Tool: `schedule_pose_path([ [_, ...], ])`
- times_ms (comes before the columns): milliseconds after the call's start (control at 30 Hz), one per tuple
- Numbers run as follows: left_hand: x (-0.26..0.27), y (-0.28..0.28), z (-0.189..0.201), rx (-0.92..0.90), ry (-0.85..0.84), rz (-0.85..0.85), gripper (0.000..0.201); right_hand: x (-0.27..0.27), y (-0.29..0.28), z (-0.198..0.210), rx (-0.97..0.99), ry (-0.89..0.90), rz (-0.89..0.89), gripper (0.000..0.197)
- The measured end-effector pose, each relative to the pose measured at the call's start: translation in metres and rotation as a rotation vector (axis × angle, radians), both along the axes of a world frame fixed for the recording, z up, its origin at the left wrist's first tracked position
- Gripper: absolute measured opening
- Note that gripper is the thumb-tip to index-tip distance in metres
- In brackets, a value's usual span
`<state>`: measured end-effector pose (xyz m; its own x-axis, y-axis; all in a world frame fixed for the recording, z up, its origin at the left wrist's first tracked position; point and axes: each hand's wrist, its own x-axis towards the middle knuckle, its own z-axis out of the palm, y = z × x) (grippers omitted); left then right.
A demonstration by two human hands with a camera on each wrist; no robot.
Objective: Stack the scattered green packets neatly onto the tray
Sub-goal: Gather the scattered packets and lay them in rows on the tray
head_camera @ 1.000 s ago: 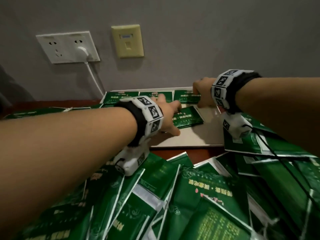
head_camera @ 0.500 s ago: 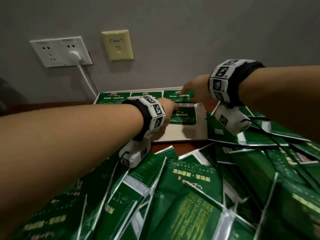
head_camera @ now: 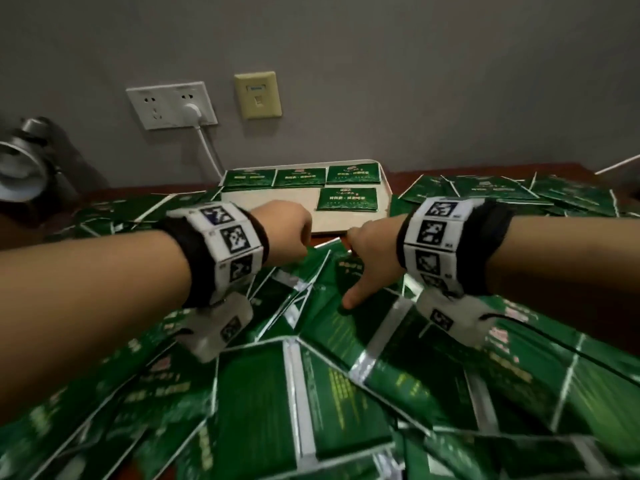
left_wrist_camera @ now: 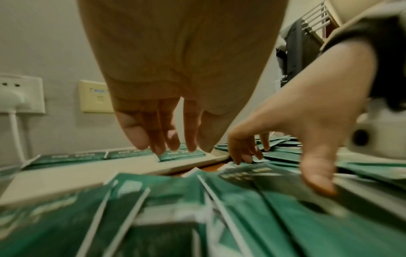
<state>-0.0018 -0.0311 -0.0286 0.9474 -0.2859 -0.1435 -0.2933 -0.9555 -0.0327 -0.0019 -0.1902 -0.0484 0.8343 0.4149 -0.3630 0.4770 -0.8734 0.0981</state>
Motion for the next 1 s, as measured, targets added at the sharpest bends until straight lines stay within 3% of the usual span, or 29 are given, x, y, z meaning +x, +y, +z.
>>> schedule_pose_path([
  [133,-0.069,0.001,-0.008,0.018,0.091,-0.027,0.025,-0.038,0.002,-0.009,0.071,0.071,-0.023,0.060],
  [267,-0.112,0.005,-0.022,0.084,0.263,-0.066,0.073,-0.048,0.008,-0.013,0.103,0.023,-0.096,0.048],
  [333,-0.122,0.010,-0.028,0.084,0.252,-0.025,0.086,-0.051,0.008,-0.004,0.126,-0.083,-0.153,0.042],
  [500,-0.136,0.016,-0.033,0.033,0.224,0.104,0.078,-0.058,-0.004,0.019,0.508,-0.185,-0.327,0.038],
  [633,-0.128,0.023,-0.024,0.010,0.196,0.183,0.048,-0.064,-0.014,0.023,0.707,-0.144,-0.472,0.036],
  [700,-0.123,0.027,-0.016,0.010,0.192,0.246,0.041,-0.068,-0.017,0.023,0.702,-0.119,-0.464,0.013],
  [800,-0.117,0.040,-0.002,0.041,0.155,0.350,0.035,-0.069,-0.019,0.021,0.630,-0.140,-0.384,0.026],
  [867,-0.113,0.052,0.003,0.035,0.120,0.424,0.032,-0.074,-0.017,0.023,0.474,-0.147,-0.315,0.027],
  [933,-0.107,0.062,-0.002,-0.083,0.161,0.494,0.030,-0.080,-0.016,0.025,0.184,-0.032,-0.211,0.033],
  [1000,-0.102,0.069,-0.011,-0.348,0.254,0.624,0.036,-0.086,-0.014,0.028,-0.020,0.155,-0.147,0.044],
])
